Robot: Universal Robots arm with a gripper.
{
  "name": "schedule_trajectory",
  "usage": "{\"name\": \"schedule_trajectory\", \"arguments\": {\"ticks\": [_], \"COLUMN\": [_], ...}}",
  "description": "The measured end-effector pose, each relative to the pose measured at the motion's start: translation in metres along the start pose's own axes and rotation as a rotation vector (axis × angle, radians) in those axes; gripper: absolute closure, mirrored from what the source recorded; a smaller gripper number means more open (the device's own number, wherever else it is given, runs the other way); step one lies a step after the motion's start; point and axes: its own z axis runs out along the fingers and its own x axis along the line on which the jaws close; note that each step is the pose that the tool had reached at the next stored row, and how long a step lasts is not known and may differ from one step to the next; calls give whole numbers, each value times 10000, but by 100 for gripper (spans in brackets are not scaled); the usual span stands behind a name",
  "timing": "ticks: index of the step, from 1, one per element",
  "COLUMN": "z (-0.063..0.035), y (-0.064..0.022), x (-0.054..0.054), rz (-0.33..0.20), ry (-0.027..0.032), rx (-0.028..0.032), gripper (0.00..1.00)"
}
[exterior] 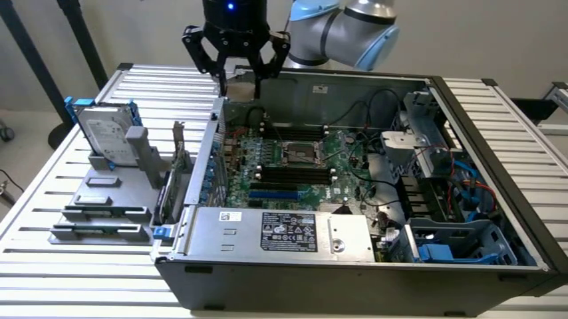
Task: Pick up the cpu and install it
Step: 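Pick up the cpu and move it towards the insertion slot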
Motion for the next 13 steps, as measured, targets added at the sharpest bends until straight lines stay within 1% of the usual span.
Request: {"name": "schedule_trajectory", "arguments": {"ticks": [4, 13], "z": [63, 252], "y": [97, 320], "x": [-133, -406], "rz": [0, 1], "ry": [0, 0], "rx": [-1, 0], "gripper": [45, 45]}}
